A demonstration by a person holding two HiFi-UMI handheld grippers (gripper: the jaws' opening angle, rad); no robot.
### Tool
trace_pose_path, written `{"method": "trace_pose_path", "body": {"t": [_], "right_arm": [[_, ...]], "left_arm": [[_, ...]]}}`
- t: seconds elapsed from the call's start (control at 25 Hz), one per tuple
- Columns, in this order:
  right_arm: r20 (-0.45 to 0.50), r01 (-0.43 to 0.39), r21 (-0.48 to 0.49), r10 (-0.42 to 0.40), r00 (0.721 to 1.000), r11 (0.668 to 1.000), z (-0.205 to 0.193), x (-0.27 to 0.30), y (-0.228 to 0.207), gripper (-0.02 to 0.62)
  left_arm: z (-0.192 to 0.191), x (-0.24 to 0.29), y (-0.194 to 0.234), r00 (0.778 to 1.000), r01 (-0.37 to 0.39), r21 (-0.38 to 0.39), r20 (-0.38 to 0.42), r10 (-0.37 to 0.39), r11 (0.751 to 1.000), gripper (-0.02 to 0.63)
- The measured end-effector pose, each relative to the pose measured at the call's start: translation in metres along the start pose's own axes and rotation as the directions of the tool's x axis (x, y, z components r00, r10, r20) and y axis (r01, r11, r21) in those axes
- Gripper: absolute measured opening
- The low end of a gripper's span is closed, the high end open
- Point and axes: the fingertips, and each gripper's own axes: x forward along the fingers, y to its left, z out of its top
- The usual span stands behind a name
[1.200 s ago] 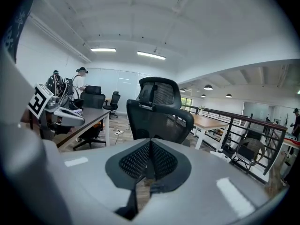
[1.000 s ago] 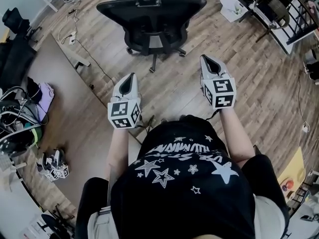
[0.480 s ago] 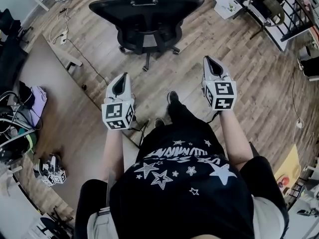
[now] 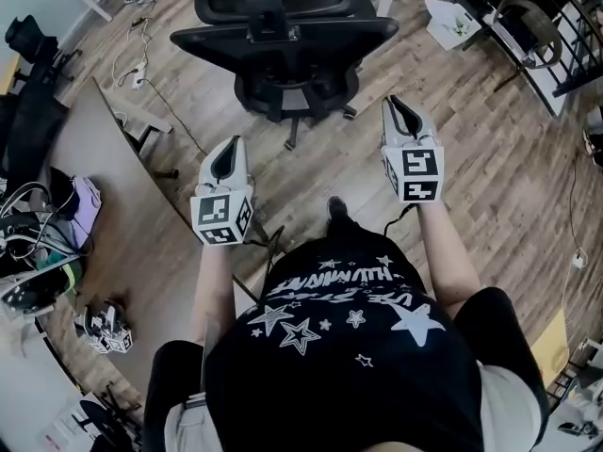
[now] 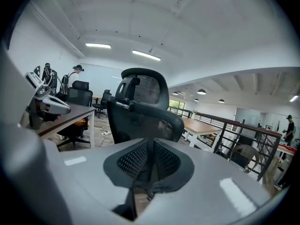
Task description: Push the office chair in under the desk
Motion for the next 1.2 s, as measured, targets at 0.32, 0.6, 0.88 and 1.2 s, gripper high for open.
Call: {"method": "trace_pose_path", "body": {"t": [0.32, 0.6, 0.88, 1.2], "right_arm": [[0.018, -0.023, -0.082, 0.025, 1.000, 0.996, 0.017, 0.058, -0.028, 0.177], [0.053, -0.064, -0.138, 0.072, 0.996, 0.988, 0.032, 0.101, -0.040, 0.349], [0.042, -0.049, -0.265, 0.062, 0.997, 0.963, 0.031, 0.133, -0.050, 0.360], [0.007, 0.046, -0.413, -0.047, 0.999, 0.909, 0.031, 0.142, -0.049, 0.336]], "left_arm": [[0.029, 0.052, 0.014, 0.998, -0.066, 0.063, 0.007, 0.066, 0.996, 0.002], [0.054, 0.083, 0.028, 0.988, -0.152, 0.164, 0.043, 0.146, 0.975, 0.200], [0.057, 0.113, 0.037, 0.977, -0.197, 0.356, -0.008, 0.213, 0.913, 0.324], [0.058, 0.133, 0.078, 0.966, -0.207, 0.479, -0.038, 0.256, 0.853, 0.336]]}}
